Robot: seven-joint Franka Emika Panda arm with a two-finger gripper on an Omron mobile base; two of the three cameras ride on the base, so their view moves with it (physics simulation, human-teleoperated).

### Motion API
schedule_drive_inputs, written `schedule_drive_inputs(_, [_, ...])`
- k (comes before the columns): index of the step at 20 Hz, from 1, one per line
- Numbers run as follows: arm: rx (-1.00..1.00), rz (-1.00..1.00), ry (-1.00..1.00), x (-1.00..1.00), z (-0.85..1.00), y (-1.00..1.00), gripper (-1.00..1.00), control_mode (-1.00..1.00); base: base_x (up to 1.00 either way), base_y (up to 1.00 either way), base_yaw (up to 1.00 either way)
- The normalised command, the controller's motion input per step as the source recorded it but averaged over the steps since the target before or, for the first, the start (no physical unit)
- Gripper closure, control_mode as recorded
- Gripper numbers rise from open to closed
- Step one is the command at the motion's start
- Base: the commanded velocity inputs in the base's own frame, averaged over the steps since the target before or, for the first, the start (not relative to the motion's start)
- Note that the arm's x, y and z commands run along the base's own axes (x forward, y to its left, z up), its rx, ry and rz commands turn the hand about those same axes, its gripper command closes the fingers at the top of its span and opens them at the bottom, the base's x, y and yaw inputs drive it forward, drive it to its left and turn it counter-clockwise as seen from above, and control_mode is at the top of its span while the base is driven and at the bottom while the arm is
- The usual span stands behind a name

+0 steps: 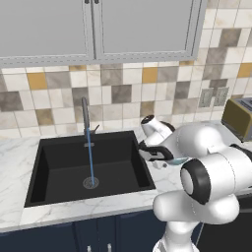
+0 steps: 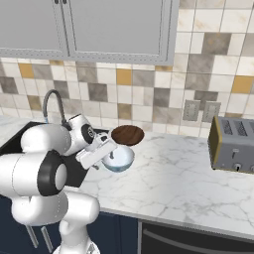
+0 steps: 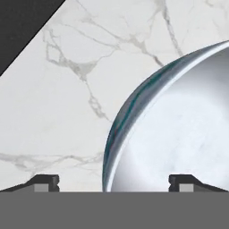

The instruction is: Rinse each bowl for a few seconds and place them down in the sink or on the counter.

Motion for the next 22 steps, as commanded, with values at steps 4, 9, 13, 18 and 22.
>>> schedule_drive_inputs(4, [-0.01, 0.00, -0.05, -0.03, 0.26, 0.06, -1.00, -1.00, 0.00, 0.00, 0.00])
schedule_drive_inputs(9, [-0.04, 0.00, -0.06, -0.07, 0.37, 0.05, -1.00, -1.00, 0.00, 0.00, 0.00])
schedule_drive_inputs(13, [-0.05, 0.00, -0.07, -0.12, 0.43, 0.04, -1.00, -1.00, 0.00, 0.00, 0.00])
schedule_drive_inputs(18, [-0.03, 0.02, -0.05, -0.12, 0.51, 0.09, -1.00, -1.00, 0.00, 0.00, 0.00])
schedule_drive_inputs(22, [-0.02, 0.05, -0.04, -0.09, 0.58, 0.09, -1.00, -1.00, 0.00, 0.00, 0.00])
